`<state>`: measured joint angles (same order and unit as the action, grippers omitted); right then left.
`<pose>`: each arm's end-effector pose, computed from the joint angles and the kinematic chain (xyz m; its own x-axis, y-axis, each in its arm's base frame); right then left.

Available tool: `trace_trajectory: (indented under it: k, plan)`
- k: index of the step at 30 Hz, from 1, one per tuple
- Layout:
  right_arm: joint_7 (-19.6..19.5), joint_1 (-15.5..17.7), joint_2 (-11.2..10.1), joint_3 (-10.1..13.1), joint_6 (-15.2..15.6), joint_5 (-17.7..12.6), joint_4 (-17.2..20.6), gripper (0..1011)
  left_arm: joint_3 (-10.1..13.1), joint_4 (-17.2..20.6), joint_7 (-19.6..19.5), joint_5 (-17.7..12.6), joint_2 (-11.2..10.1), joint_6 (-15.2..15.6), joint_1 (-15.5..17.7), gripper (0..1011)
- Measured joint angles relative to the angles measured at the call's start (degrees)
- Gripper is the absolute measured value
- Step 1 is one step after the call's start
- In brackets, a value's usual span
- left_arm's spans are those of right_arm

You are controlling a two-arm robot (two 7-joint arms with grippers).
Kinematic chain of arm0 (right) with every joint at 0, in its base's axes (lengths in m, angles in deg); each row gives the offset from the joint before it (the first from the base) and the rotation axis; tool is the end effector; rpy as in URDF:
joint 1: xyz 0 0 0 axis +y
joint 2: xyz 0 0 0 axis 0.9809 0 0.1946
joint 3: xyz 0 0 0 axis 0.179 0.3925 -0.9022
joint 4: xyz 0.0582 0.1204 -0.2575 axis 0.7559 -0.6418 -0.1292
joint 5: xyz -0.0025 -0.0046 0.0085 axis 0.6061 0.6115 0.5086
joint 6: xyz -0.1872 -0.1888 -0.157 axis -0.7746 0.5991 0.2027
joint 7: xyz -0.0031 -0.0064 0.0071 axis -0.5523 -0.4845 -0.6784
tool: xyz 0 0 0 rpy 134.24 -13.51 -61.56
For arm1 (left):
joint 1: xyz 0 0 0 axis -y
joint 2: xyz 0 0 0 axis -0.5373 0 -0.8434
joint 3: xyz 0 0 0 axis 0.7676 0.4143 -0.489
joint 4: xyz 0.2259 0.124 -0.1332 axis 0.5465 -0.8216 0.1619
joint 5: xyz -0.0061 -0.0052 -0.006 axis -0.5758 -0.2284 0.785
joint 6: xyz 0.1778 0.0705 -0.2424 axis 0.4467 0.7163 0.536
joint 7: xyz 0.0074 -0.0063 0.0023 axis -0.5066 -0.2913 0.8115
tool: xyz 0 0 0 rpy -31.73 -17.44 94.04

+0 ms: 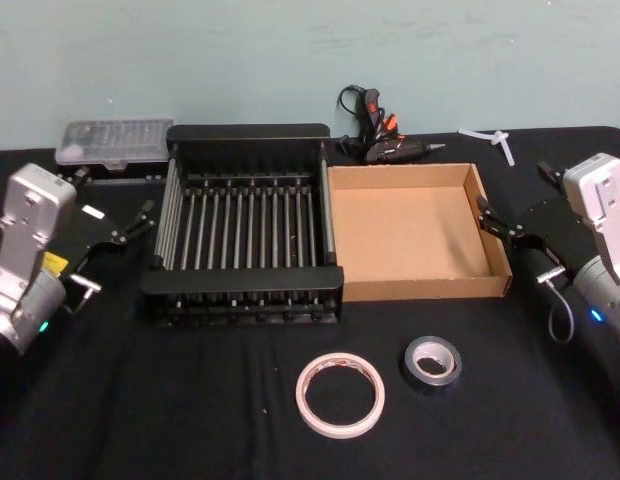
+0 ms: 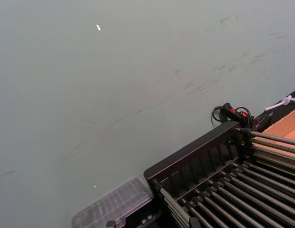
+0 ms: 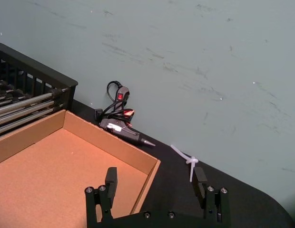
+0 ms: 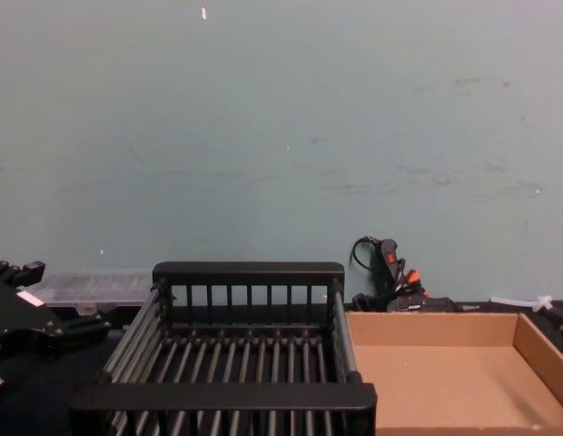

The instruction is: Pick up the white tape and place it into the black box , Pick up the silver tape and place it into the brown box.

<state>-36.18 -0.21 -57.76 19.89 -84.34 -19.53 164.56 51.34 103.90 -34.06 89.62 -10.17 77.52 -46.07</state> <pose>0.3581 -0.0826 -0.3023 0.2921 -0.8802 0.3740 0.9553 0.2871 -0.0705 0.3580 0.0827 -0.3022 0.2923 0.8803 0.3737 -0.9552 0.2874 0.0701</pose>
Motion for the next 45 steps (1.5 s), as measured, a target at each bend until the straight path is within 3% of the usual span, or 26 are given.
trace_trajectory:
  k: [45]
  plan:
    - [0.0,0.0,0.0,0.0,0.0,0.0,0.0,1002,0.0,0.0,0.0,0.0,0.0,0.0,0.0,1001]
